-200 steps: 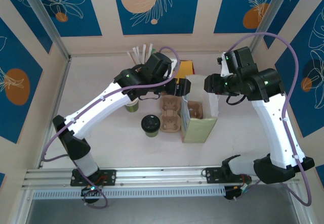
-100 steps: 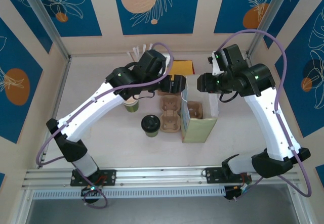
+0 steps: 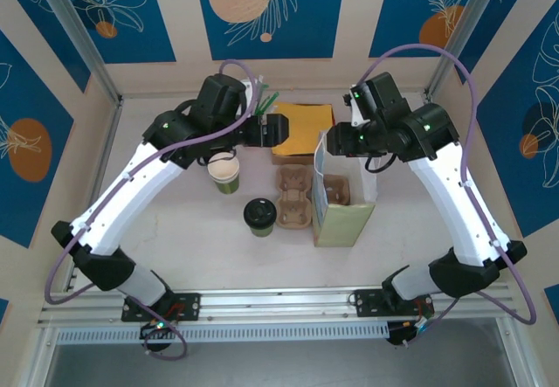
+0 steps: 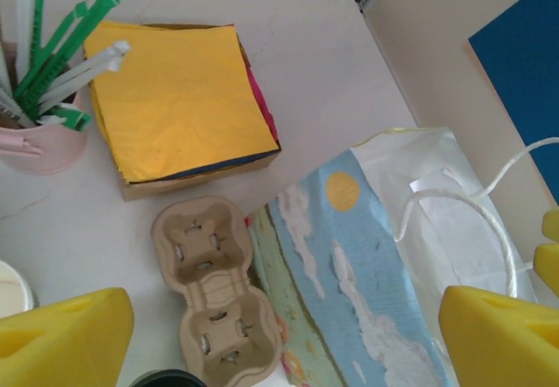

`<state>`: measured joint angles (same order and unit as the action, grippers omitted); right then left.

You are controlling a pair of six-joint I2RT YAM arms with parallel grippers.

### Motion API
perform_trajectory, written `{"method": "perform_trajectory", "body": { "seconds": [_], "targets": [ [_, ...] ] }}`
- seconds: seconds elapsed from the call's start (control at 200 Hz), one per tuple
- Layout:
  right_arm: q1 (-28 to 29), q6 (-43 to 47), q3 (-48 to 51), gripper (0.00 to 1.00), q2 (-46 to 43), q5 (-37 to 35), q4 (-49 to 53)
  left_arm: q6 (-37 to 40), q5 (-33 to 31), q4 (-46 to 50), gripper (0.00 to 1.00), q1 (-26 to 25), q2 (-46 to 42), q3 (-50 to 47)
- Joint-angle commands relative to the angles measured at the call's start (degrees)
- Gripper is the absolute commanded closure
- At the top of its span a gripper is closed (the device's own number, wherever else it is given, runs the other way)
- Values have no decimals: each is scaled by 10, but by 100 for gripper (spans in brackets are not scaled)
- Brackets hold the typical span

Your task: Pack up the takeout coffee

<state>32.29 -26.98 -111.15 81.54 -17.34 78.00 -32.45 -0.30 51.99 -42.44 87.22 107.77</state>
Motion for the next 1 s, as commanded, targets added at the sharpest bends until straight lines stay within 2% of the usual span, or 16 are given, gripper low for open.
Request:
{"method": "perform_trajectory", "body": {
  "seconds": [0.0, 0.335, 0.635, 0.995],
  "targets": [
    [18, -25, -30, 54, 10, -31, 7, 10, 32, 14, 9, 17, -22, -17],
    [56, -40, -88, 54, 44, -60, 11, 3, 56, 10, 9, 56, -68, -80],
    [124, -33, -181, 54, 123, -70, 23, 0, 49, 17, 8, 84, -125, -153],
    [187, -59, -264, 52, 242, -32, 81, -11, -18, 76, 4, 115, -210, -230]
  ]
}}
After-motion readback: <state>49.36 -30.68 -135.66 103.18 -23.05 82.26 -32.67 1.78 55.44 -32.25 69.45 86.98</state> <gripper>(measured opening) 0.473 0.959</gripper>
